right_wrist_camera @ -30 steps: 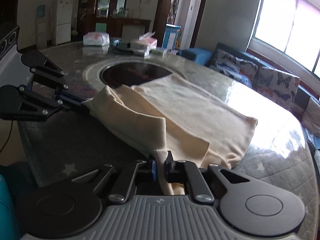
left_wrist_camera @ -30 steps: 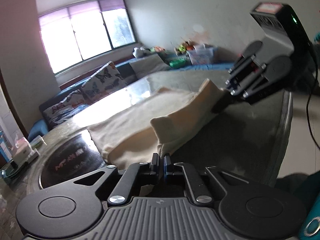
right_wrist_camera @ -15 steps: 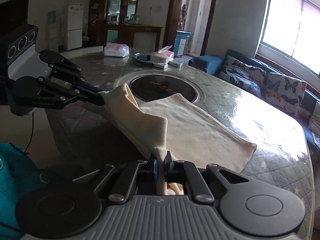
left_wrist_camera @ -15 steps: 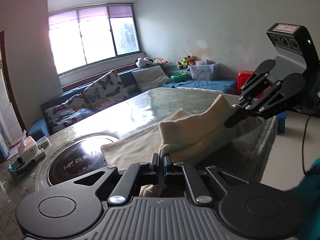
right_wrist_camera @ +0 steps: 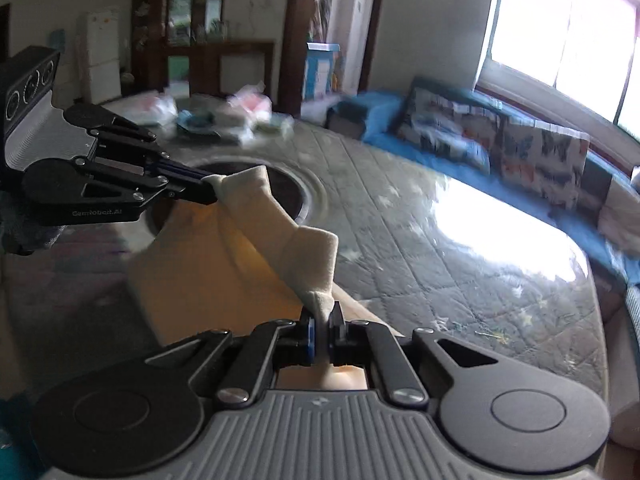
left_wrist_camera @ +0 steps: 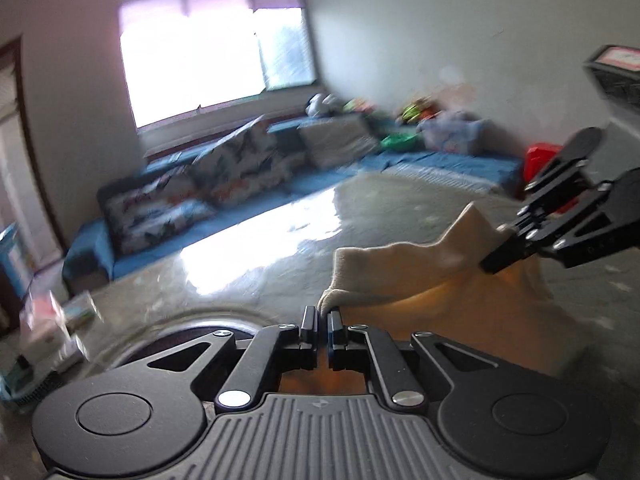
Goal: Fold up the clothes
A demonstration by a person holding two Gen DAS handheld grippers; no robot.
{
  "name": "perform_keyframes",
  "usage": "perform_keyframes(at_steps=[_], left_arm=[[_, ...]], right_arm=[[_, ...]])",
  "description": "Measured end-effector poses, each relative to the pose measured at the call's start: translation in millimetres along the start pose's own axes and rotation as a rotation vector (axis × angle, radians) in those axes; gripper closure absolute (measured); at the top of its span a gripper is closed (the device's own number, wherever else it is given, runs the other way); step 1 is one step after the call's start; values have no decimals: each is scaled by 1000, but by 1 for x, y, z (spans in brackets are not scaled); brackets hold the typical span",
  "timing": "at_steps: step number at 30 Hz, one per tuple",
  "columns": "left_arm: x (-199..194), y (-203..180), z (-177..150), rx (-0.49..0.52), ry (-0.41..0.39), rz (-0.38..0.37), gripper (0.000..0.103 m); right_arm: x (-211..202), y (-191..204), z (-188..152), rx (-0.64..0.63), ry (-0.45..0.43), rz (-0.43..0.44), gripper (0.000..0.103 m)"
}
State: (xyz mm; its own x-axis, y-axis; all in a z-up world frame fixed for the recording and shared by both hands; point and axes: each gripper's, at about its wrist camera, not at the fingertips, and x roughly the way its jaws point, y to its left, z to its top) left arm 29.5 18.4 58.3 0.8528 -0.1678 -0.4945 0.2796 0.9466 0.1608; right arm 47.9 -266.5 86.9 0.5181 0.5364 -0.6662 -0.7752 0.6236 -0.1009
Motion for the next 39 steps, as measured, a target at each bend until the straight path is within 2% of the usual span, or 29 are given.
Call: perform_keyframes(at_steps=[5,7,9,13,16,18,21,26,30,35,37,39], left_arm=[[65,10,-19,-81,130,33,94],[67,12,-23,-97,144,37,91],[64,15,-24,-111,144,47,81],[39,21,-13,-161,93,57,82],[29,10,-4,-163,78,11,83],[34,-2,1,-165,96,-35,83],[53,-10,4,-184,138,-56,84],[78,-6,1,-241,210,-42,83],[76,-3,0,-263,208,-45,83],[77,-3,0,-268,204,-45,81],[77,-2,-1,-271,203,-48,80],[76,-2,-1,-274,201,-52,77]], right_arm=[[59,-24,-8,109,56,-39,91],[67,-32,-15,174,55,-50,87],[69,-40,-20,222,38,-63,86],[53,-45,-21,269,-16,-56,86],[54,-39,-16,262,-30,-26,86],[62,-32,-11,254,-24,-10,86],[77,-26,-7,258,-8,-11,86],[94,-19,-10,235,31,-42,86],[86,-18,-5,241,0,-40,85],[101,-18,-4,254,28,-44,83],[94,-18,-4,249,18,-49,79],[86,-19,-5,247,8,-54,69]])
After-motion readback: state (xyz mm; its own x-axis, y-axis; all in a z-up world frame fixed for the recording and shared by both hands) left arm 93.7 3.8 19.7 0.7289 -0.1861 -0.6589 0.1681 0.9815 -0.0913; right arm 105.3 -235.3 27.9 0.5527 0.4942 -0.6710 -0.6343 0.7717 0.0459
